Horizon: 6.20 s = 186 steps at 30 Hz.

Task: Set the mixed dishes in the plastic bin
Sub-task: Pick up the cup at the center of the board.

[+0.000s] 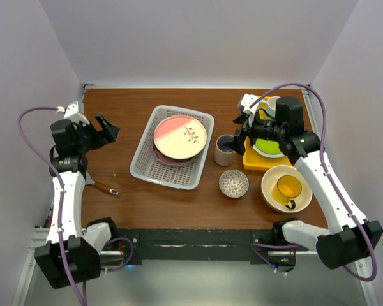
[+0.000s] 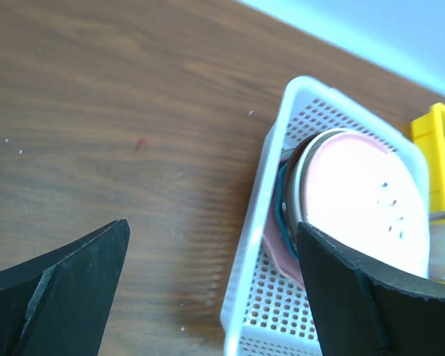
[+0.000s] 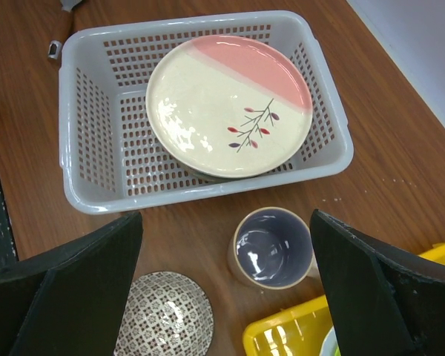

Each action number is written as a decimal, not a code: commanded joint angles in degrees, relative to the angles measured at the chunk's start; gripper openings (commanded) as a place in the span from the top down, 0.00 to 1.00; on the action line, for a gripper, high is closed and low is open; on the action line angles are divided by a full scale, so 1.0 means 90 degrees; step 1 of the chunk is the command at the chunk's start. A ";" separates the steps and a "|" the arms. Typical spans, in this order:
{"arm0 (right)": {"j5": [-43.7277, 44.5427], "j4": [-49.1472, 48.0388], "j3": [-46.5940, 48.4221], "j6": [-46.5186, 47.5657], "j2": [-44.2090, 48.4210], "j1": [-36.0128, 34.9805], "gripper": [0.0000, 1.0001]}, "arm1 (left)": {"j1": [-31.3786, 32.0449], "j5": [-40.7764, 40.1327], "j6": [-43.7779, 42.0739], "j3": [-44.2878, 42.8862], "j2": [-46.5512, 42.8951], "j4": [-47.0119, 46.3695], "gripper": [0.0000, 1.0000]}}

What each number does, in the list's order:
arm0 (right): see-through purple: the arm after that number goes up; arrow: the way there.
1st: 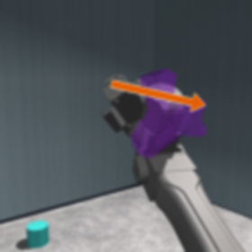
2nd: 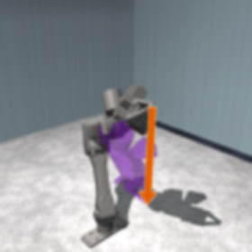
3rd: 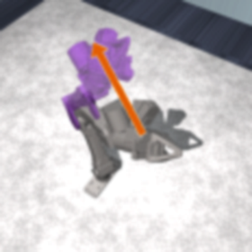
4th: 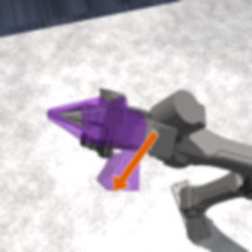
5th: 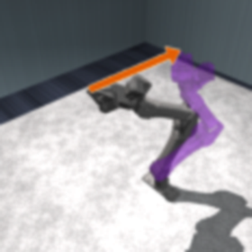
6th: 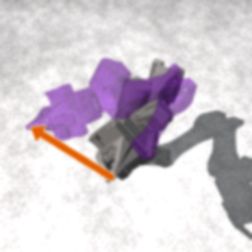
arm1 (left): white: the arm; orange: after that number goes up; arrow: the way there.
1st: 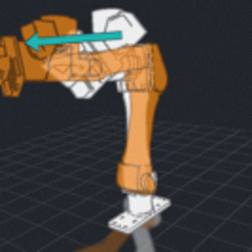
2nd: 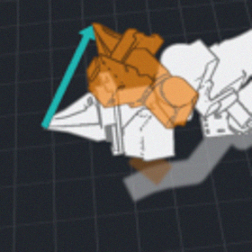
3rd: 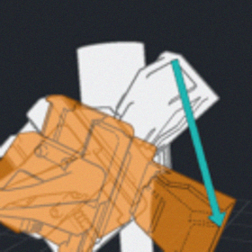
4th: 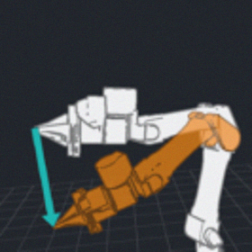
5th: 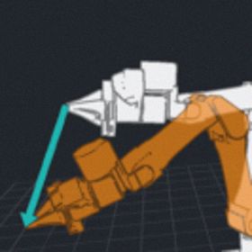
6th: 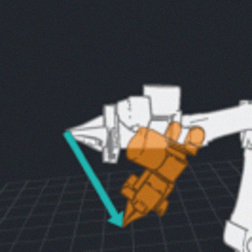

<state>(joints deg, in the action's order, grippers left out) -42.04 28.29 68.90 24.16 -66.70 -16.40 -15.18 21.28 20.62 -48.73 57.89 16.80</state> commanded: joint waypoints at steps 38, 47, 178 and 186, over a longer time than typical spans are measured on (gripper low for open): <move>0.2308 -0.2265 -0.1298 -0.2284 0.0360 0.0856 0.02 | 0.4915 -0.0927 0.0601 -0.0932 0.0266 -0.0929 0.00; 0.2230 -0.2216 -0.1269 -0.2646 0.0252 0.1334 0.02 | 0.6647 -0.2499 -0.0025 -0.2162 0.1749 -0.0207 0.00; 0.1771 -0.2070 -0.1220 -0.2880 0.0243 0.1764 0.02 | 0.7419 -0.2813 -0.1774 -0.5238 0.5002 0.0985 0.05; 0.1790 -0.2050 -0.1201 -0.2880 0.0253 0.1793 0.02 | 0.7156 -0.2531 -0.2184 -0.6011 0.5960 0.1415 0.30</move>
<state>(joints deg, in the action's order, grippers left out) -25.23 10.70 57.60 -1.19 -64.55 -0.67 50.76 -3.05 4.16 -98.70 109.32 27.77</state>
